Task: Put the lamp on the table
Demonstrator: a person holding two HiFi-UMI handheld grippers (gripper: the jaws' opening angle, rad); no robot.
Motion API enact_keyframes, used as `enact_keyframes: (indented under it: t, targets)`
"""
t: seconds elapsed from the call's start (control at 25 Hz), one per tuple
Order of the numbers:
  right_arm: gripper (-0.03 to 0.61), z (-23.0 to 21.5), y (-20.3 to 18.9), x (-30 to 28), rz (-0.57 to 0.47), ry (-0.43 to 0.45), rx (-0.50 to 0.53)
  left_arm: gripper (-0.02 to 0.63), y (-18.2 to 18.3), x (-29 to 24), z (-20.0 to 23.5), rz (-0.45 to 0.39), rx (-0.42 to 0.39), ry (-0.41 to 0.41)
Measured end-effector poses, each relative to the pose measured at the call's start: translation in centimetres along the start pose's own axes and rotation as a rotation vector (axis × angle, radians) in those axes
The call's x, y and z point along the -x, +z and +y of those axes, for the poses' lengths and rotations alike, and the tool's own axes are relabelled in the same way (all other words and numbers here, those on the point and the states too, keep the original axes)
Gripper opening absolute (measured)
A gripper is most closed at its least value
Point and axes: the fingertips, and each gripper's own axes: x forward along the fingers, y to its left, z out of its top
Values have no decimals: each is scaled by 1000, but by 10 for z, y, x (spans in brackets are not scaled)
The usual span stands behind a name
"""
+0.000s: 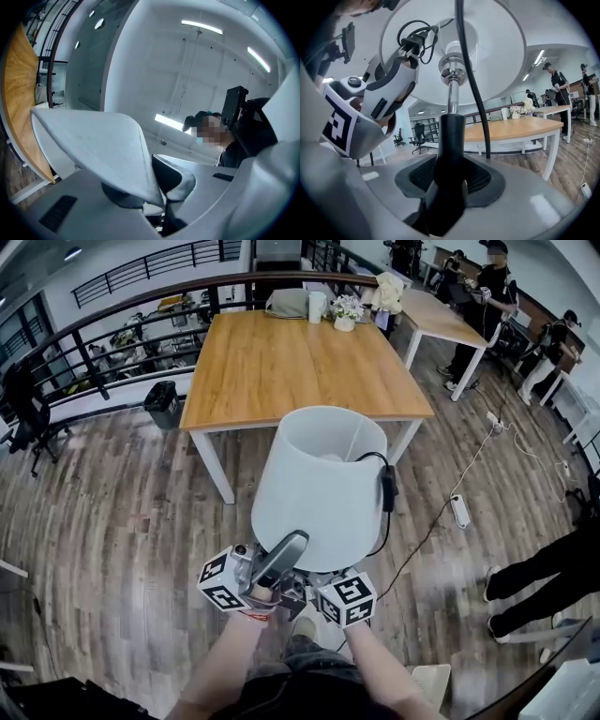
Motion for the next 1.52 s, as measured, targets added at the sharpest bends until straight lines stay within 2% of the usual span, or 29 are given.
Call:
enact_keyframes:
  t: [0.56, 0.84, 1.16, 1.52]
  targets:
    - [186, -79, 36, -55, 4, 7, 13, 55, 26, -42, 92, -13, 1, 4]
    - [184, -125, 46, -106, 13, -18, -6, 55, 47, -53, 160, -1, 37, 5]
    - [184, -186, 75, -181, 34, -52, -12, 55, 92, -74, 253, -3, 75, 2]
    - [186, -233, 105, -262, 47, -86, -13, 54, 149, -86, 339, -5, 113, -9]
